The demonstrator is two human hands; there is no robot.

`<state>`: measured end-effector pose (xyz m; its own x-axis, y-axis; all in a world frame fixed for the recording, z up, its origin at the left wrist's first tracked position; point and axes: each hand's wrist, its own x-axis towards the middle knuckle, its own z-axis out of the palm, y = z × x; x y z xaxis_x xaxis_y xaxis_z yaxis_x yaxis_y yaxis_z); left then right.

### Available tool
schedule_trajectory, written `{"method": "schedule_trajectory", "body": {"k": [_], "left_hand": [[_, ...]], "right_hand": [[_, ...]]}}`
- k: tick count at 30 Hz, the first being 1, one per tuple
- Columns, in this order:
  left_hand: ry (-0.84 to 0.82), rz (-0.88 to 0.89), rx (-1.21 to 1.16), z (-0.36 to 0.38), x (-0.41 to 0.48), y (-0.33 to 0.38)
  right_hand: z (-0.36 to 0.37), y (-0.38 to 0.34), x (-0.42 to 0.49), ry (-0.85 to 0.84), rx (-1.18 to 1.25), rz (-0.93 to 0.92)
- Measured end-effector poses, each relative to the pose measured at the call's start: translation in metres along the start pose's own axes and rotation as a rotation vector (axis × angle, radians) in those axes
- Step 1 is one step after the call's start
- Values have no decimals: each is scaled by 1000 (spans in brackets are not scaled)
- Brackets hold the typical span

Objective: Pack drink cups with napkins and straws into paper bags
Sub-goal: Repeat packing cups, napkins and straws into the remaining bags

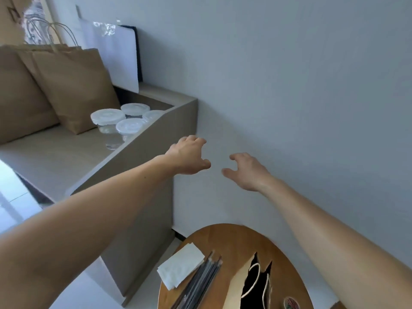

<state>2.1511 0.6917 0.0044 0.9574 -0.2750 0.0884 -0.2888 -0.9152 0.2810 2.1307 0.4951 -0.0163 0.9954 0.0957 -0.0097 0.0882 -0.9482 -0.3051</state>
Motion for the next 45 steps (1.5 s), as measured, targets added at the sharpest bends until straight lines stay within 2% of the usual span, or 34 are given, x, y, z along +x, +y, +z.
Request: {"method": "schedule_trajectory", "body": {"k": [4, 9, 14, 23, 30, 38, 45], "left_hand": [[133, -65, 5, -57, -2, -42], [200, -208, -3, -96, -20, -119], [191, -351, 24, -106, -35, -186], [140, -456, 4, -104, -45, -274], [95, -501, -3, -88, -50, -309], [83, -508, -25, -81, -50, -319], [101, -509, -24, -89, -54, -318]], "right_hand": [[-30, -57, 34, 61, -34, -124], [-39, -129, 72, 67, -9, -248], [-26, -199, 113, 37, -46, -346], [17, -297, 186, -69, -154, -447], [47, -327, 225, -208, -226, -453], [63, -338, 249, -166, -249, -479], [66, -341, 244, -58, -231, -507]]}}
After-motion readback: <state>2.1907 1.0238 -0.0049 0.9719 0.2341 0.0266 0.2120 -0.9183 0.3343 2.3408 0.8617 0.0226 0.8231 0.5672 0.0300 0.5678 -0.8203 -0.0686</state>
